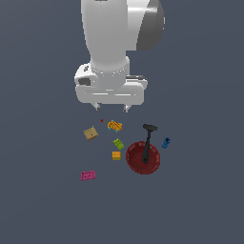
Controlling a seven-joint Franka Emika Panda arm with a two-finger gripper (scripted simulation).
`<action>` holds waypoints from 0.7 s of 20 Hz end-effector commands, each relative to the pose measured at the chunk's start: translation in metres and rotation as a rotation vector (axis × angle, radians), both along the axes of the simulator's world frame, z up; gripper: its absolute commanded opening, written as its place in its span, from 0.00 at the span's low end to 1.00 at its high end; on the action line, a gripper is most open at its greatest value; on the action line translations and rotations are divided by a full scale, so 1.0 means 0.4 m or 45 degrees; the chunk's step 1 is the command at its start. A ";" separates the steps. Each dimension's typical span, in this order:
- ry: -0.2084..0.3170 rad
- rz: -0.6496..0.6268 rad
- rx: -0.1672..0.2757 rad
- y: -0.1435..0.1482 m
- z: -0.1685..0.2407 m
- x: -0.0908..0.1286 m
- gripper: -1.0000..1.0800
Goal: Pick up a designated object from a clutter of objects.
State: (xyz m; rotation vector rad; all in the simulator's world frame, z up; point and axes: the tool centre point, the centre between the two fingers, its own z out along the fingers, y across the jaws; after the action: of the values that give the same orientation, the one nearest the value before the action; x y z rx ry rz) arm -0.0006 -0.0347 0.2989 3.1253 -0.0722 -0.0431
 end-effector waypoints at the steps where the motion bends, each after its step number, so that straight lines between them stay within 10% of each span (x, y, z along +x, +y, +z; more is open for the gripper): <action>1: 0.000 0.000 0.000 0.000 0.000 0.000 0.96; 14: -0.022 0.099 0.001 0.073 0.032 0.005 0.96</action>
State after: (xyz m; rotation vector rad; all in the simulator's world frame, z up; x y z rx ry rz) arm 0.0013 -0.0052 0.3119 3.1262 0.0502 -0.0140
